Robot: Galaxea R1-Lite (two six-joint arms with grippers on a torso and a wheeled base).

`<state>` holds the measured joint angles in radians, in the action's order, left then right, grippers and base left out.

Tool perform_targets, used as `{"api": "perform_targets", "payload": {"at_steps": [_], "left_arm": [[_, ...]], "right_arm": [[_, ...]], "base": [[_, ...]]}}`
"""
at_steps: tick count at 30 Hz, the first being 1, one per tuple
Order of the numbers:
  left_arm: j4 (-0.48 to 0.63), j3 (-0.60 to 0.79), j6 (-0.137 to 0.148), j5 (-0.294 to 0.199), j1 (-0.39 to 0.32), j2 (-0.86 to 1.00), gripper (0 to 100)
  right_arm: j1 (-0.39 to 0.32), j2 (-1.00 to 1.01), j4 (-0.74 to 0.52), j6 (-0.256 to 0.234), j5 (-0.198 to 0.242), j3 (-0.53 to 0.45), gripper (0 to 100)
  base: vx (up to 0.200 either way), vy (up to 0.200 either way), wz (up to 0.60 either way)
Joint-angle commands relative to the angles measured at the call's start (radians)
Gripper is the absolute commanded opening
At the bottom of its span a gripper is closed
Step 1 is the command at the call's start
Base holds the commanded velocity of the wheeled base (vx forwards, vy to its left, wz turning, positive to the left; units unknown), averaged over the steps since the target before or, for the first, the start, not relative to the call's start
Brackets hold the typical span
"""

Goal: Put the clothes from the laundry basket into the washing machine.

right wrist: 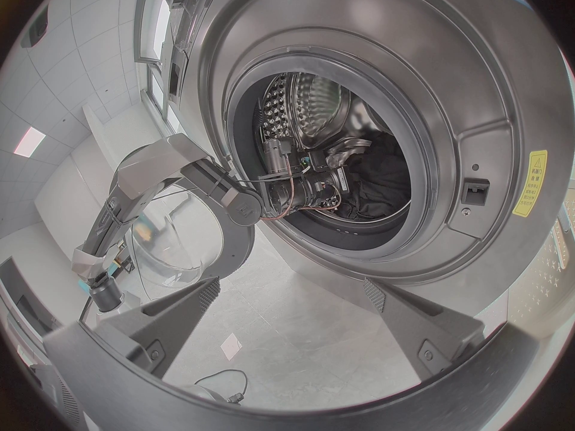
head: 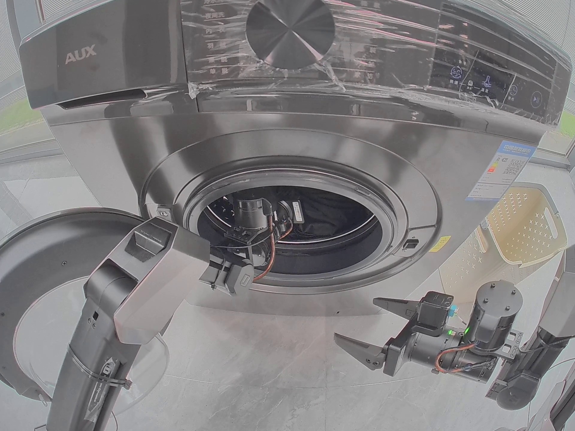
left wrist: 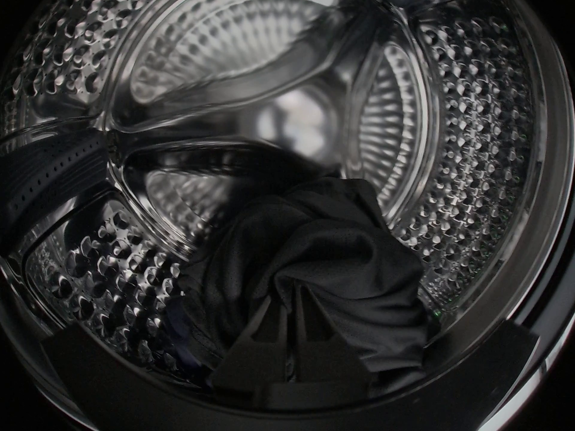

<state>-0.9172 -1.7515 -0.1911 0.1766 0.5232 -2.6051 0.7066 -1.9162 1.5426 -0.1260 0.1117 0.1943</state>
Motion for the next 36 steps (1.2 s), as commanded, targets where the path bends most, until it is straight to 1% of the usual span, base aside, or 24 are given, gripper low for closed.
{"api": "perform_targets", "payload": {"at_steps": [1, 6, 8, 9, 10, 11, 12, 17, 19, 20, 22, 25, 27, 29, 30, 32, 33, 34, 35, 36], "left_arm": [[-0.003, -0.003, -0.001, 0.0, 0.001, -0.016, 100], [-0.002, 0.043, -0.004, 0.001, 0.015, 0.025, 100], [0.003, 0.079, -0.002, 0.001, 0.024, 0.056, 100], [0.005, 0.124, -0.002, 0.001, 0.034, 0.091, 100], [0.006, 0.132, -0.001, 0.001, 0.035, 0.1, 100], [0.011, 0.184, -0.001, 0.003, 0.052, 0.152, 100], [0.012, 0.198, -0.001, 0.001, 0.057, 0.165, 100], [-0.009, 0.435, 0.004, 0.001, 0.113, 0.3, 100], [-0.035, 0.53, 0.002, 0.0, 0.144, 0.352, 100], [-0.038, 0.538, 0.002, 0.0, 0.146, 0.355, 100], [-0.109, 0.679, 0.004, -0.003, 0.186, 0.428, 100], [-0.17, 0.817, 0.004, -0.005, 0.219, 0.494, 100], [-0.204, 0.899, 0.005, -0.016, 0.228, 0.547, 100], [-0.233, 0.955, 0.012, -0.022, 0.242, 0.582, 100], [-0.264, 1.014, 0.024, -0.031, 0.253, 0.619, 100], [-0.308, 1.104, 0.045, -0.031, 0.267, 0.662, 100], [-0.33, 1.141, 0.056, -0.031, 0.268, 0.678, 100], [-0.334, 1.149, 0.059, -0.031, 0.268, 0.681, 100], [-0.381, 1.228, 0.091, -0.032, 0.262, 0.718, 100], [-0.384, 1.233, 0.094, -0.032, 0.262, 0.721, 100]], "right_arm": [[0.002, -0.001, 0.001, 0.0, -0.001, -0.001, 100], [0.002, -0.001, 0.001, -0.003, 0.0, -0.003, 100], [0.001, -0.001, 0.001, -0.001, 0.0, -0.004, 100], [0.001, 0.0, 0.001, -0.001, 0.0, -0.006, 100], [0.001, 0.0, 0.001, -0.001, 0.0, -0.006, 100], [0.001, 0.002, 0.001, -0.001, -0.001, -0.01, 100], [0.001, 0.002, 0.001, -0.001, -0.001, -0.012, 100], [0.013, 0.019, 0.001, 0.0, -0.003, -0.042, 100], [0.013, 0.036, 0.001, 0.0, -0.003, -0.056, 100], [0.014, 0.037, 0.001, 0.0, -0.003, -0.058, 100], [0.019, 0.071, 0.001, 0.0, -0.003, -0.101, 100], [0.019, 0.128, 0.001, -0.001, -0.001, -0.159, 100], [0.019, 0.171, 0.001, -0.001, -0.003, -0.185, 100], [0.017, 0.206, -0.004, -0.001, -0.004, -0.194, 100], [0.017, 0.24, -0.006, -0.001, -0.004, -0.194, 100], [0.017, 0.289, -0.016, -0.001, -0.007, -0.194, 100], [0.017, 0.307, -0.016, 0.0, -0.007, -0.194, 100], [0.017, 0.31, -0.016, 0.002, -0.009, -0.194, 100], [0.008, 0.333, -0.016, 0.005, -0.017, -0.194, 100], [0.008, 0.335, -0.016, 0.005, -0.018, -0.194, 100]], "base": [[0.0, 0.0, 0.0], [0.0, 0.0, 0.0], [0.0, 0.0, 0.0], [0.0, 0.0, 0.0], [0.0, 0.0, 0.0], [0.0, 0.0, 0.0], [0.0, 0.0, 0.0], [0.0, 0.0, 0.0], [0.0, 0.0, 0.0], [0.0, 0.0, 0.0], [0.0, 0.0, 0.0], [0.0, 0.0, 0.0], [0.0, 0.0, 0.0], [0.0, 0.0, 0.0], [0.0, 0.0, 0.0], [0.0, 0.0, 0.0], [0.0, 0.0, 0.0], [0.0, 0.0, 0.0], [0.0, 0.0, 0.0], [0.0, 0.0, 0.0]]}}
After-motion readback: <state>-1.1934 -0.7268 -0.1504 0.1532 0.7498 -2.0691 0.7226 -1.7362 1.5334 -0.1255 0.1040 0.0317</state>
